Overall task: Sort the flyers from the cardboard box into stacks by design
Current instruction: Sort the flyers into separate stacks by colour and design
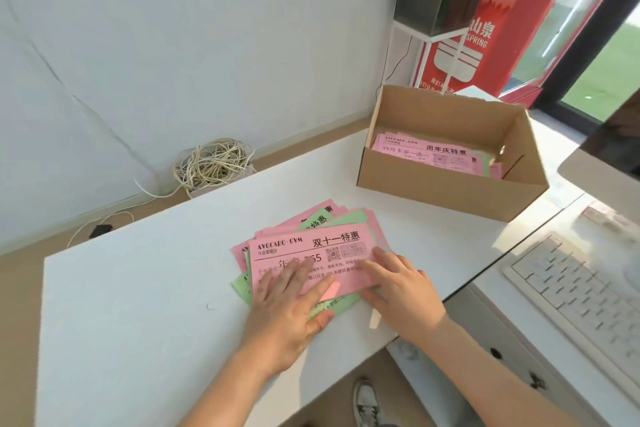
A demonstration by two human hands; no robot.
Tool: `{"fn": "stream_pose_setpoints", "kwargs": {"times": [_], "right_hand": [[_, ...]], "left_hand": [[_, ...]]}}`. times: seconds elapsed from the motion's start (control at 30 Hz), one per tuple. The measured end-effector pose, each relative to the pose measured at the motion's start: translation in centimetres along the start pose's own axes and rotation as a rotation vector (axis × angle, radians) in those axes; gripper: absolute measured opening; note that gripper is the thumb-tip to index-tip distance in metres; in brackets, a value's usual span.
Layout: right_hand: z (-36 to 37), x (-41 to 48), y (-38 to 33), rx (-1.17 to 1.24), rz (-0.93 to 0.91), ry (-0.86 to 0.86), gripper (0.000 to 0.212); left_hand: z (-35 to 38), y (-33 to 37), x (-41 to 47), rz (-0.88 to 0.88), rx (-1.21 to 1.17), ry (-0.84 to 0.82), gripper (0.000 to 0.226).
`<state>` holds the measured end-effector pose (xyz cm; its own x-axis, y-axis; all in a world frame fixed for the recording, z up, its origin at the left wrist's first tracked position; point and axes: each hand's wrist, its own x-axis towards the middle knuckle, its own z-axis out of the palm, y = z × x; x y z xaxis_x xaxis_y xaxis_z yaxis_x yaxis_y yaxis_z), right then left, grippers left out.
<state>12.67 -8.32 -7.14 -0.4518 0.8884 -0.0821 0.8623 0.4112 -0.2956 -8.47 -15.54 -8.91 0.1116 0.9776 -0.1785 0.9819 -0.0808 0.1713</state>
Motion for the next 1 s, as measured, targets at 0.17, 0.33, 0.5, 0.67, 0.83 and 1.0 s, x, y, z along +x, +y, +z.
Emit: {"fn": "stream_pose_setpoints", "kwargs": {"times": [0.17, 0.33, 0.5, 0.67, 0.83, 1.0], "right_hand": [[-0.5, 0.9, 1.4, -0.008, -0.09, -0.013, 0.049], [-1.6, 2.1, 3.0, 0.209, -0.092, -0.062, 0.063], [-0.3, 3.4, 3.2, 0.241, -0.127, 0.028, 0.056], [0.5, 4.7, 2.7, 0.333, -0.113, 0.111, 0.051], [-0.1, 5.3, 2.5, 0.356, -0.15, 0.073, 0.046], [-0.9, 5.9, 2.2, 0.534, -0.105, 0.023, 0.045]], "left_hand": [[-0.6, 0.4, 0.3, -0.06, -0.183, 0.092, 0.052], [-1.2, 0.6, 0.6, -0.173, -0.372, 0.185, 0.062], [-0.1, 0.8, 0.4, -0.232, -0.183, 0.203, 0.061], [-1.3, 0.4, 0.3, -0.311, -0.264, 0.267, 0.076], [-1.1, -0.1, 0.6, -0.365, -0.131, 0.263, 0.074], [-1.8, 0.2, 0.6, -0.427, -0.186, 0.38, 0.036]]}}
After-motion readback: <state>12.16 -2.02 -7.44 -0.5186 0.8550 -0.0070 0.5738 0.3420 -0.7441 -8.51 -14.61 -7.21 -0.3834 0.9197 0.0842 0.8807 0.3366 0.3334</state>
